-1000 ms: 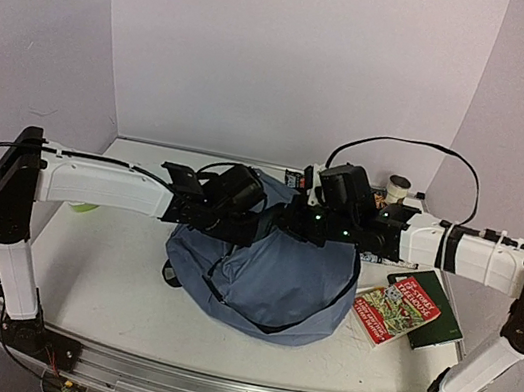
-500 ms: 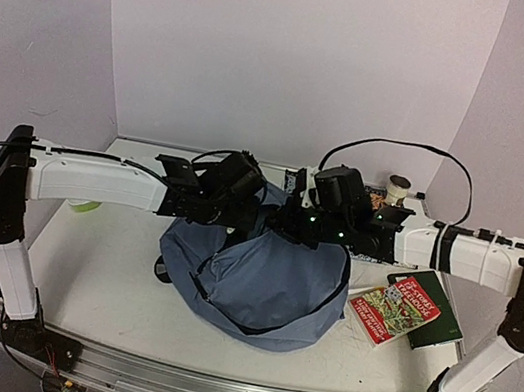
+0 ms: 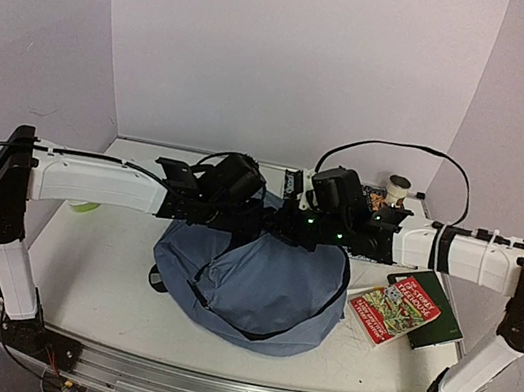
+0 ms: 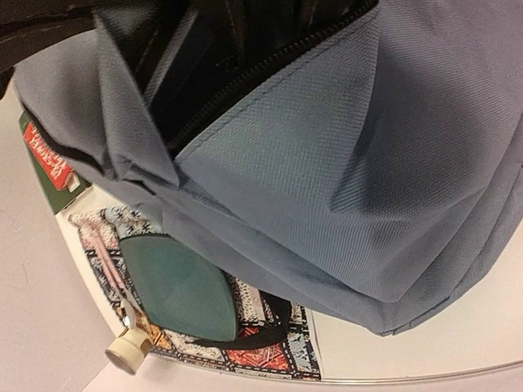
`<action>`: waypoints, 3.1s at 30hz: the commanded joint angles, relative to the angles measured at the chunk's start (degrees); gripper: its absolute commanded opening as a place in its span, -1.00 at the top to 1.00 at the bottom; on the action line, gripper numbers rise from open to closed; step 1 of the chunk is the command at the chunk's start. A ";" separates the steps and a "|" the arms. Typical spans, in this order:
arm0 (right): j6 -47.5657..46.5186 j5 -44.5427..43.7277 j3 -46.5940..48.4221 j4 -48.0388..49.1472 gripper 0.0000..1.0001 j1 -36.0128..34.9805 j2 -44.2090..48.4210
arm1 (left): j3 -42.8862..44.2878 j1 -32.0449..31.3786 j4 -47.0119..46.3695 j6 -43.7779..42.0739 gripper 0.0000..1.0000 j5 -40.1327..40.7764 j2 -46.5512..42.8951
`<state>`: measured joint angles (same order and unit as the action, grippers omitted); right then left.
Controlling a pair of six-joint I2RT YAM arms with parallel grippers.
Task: Pack the student bag
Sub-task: Place the pen in the lower front pocket of the bag, then pick up the lower front pocket of the student bag, then pick up the pen from the center of the board.
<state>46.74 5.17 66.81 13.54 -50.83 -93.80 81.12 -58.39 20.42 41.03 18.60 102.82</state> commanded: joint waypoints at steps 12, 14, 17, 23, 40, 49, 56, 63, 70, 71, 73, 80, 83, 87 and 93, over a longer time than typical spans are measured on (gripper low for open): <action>-0.69 1.31 3.29 4.26 1.00 -0.75 0.32 | -5.37 0.38 8.87 -6.19 -0.28 1.97 -11.82; -0.69 1.41 3.40 4.21 1.00 -0.75 0.16 | -6.03 0.38 8.94 -7.09 -0.35 0.49 -11.87; -0.62 1.41 3.54 4.30 1.00 -0.76 -0.13 | -5.78 0.38 9.10 -8.91 -0.42 -2.56 -10.54; -0.64 1.75 3.90 4.36 1.00 -0.76 -0.41 | -4.70 0.38 9.14 -9.50 -0.41 -3.01 -6.61; -1.39 8.56 8.50 4.57 0.95 -1.08 -5.04 | -1.94 4.03 17.83 -12.13 1.00 5.48 -13.72; -2.07 11.76 14.73 4.57 0.72 -1.52 -11.15 | -7.22 10.04 23.71 -14.63 1.00 6.36 -21.81; -5.60 10.77 16.20 1.45 0.32 -1.50 -10.67 | -6.50 11.34 23.97 -16.40 1.00 5.20 -25.65; -10.34 -1.06 10.45 -9.56 -0.04 -0.34 -3.90 | -6.50 11.63 22.98 -17.95 1.00 4.90 -23.21; -10.79 -6.98 -0.50 -20.45 -0.07 7.21 2.15 | -10.45 11.72 18.89 -19.35 1.00 2.22 -23.18; -11.01 -7.19 -1.86 -21.32 -0.07 8.21 2.38 | -10.99 11.75 18.66 -19.39 1.00 2.11 -23.33; -11.52 -8.73 -3.37 -24.03 -0.07 9.41 2.41 | -11.70 11.78 18.50 -19.36 1.00 1.73 -23.61; -13.21 -10.30 -6.02 -29.61 -0.08 12.63 -0.91 | -12.66 11.96 18.43 -18.81 1.00 0.75 -23.13; -13.32 -10.72 -6.14 -31.06 -0.06 12.88 -3.14 | -13.07 12.55 18.51 -18.24 1.00 0.31 -22.48; -13.19 -11.25 -6.91 -33.14 -0.02 13.48 -5.54 | -13.36 13.23 18.51 -18.24 1.00 -0.79 -21.96; -13.61 -9.58 -7.65 -33.93 0.14 14.21 -8.60 | -11.91 13.64 19.31 -18.58 1.00 -2.61 -20.62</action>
<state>33.82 -4.26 59.87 -15.70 -37.04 -100.73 67.37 -45.22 41.93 22.48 17.59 81.35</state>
